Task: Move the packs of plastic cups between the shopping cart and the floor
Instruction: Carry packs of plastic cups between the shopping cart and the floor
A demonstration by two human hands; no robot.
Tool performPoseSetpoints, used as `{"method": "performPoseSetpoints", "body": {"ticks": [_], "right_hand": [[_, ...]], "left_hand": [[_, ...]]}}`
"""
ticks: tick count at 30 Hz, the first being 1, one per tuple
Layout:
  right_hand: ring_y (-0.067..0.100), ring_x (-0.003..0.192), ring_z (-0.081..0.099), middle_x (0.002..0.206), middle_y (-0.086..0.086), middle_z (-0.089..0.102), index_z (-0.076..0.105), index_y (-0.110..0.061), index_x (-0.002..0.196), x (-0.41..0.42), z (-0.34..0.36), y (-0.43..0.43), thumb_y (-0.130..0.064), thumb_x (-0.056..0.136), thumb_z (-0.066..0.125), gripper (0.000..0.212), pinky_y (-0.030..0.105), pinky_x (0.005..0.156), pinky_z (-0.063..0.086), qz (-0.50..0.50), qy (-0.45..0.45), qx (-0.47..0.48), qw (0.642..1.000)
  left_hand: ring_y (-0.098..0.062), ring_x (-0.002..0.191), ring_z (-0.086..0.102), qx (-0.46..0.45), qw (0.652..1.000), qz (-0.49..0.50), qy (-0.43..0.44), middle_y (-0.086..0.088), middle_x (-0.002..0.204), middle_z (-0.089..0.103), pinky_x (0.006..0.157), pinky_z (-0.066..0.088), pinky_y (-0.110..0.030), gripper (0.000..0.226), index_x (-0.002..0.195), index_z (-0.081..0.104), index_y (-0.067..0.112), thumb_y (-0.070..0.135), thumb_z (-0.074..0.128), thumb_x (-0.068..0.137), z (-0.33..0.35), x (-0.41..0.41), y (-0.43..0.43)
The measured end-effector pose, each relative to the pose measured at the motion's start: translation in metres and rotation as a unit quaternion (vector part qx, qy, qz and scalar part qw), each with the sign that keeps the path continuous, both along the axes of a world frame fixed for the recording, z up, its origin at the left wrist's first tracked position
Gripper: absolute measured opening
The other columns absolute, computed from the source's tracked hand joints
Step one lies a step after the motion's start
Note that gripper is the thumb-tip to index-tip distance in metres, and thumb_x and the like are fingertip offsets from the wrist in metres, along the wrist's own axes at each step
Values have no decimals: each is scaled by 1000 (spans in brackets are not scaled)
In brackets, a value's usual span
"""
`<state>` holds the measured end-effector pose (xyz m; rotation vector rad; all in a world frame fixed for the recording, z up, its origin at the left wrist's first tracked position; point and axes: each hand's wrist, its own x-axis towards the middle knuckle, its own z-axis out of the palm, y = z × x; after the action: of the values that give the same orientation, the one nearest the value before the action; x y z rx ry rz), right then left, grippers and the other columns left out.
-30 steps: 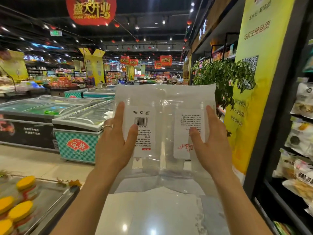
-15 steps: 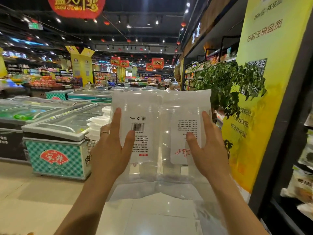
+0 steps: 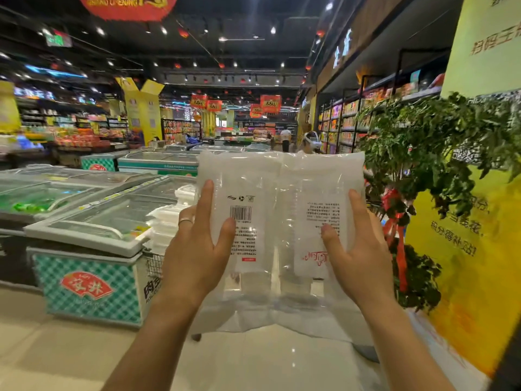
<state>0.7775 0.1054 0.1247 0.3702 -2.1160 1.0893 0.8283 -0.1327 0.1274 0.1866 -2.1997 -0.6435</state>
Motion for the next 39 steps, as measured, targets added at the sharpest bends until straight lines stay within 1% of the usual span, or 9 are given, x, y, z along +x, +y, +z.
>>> {"method": "performPoseSetpoints", "body": {"ticks": [3, 7, 12, 18, 24, 27, 29, 37, 39], "right_hand": [[22, 124, 47, 147, -1, 38, 20, -46, 150, -46, -6, -14, -47, 92, 55, 68, 40, 89, 44, 0, 2, -4, 1000], [21, 120, 48, 145, -1, 38, 19, -44, 151, -116, -13, -32, -46, 92, 54, 68, 34, 84, 39, 6, -8, 5, 1000], [17, 123, 44, 146, -2, 37, 21, -40, 152, -223, -22, -51, -43, 93, 56, 68, 31, 83, 36, 18, -15, -10, 1000], [17, 126, 41, 147, -1, 36, 23, -35, 152, -365, -18, -62, -40, 94, 56, 67, 28, 86, 34, 44, -19, -16, 999], [13, 128, 37, 152, -3, 32, 23, -40, 152, -486, -11, -69, -38, 94, 58, 68, 28, 86, 31, 70, -30, -15, 997], [12, 125, 39, 152, -4, 33, 23, -39, 151, -532, -16, -80, -38, 94, 57, 67, 27, 83, 30, 82, -47, -8, 995], [13, 125, 41, 151, -5, 33, 23, -39, 152, -560, -20, -90, -38, 94, 57, 67, 28, 82, 30, 99, -54, -7, 994], [17, 129, 40, 149, -4, 34, 22, -41, 151, -678, -39, -153, -40, 93, 57, 68, 36, 91, 37, 109, -63, 6, 992], [15, 129, 39, 149, -4, 35, 22, -41, 151, -710, -42, -175, -39, 93, 56, 67, 34, 91, 35, 111, -59, 11, 992]], "left_hand": [[-27, 113, 54, 3, 1000, -7, 0, -6, 145, 39, 75, 37, -35, 69, 148, -9, 54, 56, 37, 96, -7, -44, -15], [-31, 117, 53, 2, 1000, 5, -3, -8, 146, 40, 81, 43, -41, 70, 150, -6, 51, 52, 38, 96, -16, -109, -31], [-34, 119, 50, -3, 1000, 20, 1, -10, 147, 40, 84, 44, -44, 68, 151, -3, 50, 50, 39, 97, -20, -210, -45], [-35, 113, 52, -16, 999, 46, -2, -14, 141, 42, 78, 39, -40, 66, 152, -3, 48, 53, 35, 98, -15, -344, -52], [-36, 120, 50, -22, 998, 63, -11, -12, 146, 38, 82, 42, -42, 67, 152, -4, 47, 57, 32, 97, -16, -455, -56], [-38, 117, 52, -15, 997, 79, -21, -11, 147, 37, 85, 45, -46, 69, 148, -9, 51, 61, 27, 91, -22, -493, -65], [-39, 114, 54, -11, 996, 87, -27, -12, 147, 37, 84, 47, -47, 65, 146, -11, 54, 61, 27, 94, -26, -519, -74], [-35, 111, 53, -1, 994, 102, -30, -12, 139, 42, 81, 44, -45, 65, 150, -7, 49, 57, 30, 97, -49, -631, -135], [-35, 111, 54, 2, 994, 103, -29, -11, 139, 42, 80, 45, -46, 67, 149, -7, 50, 60, 27, 93, -54, -662, -157]]}}
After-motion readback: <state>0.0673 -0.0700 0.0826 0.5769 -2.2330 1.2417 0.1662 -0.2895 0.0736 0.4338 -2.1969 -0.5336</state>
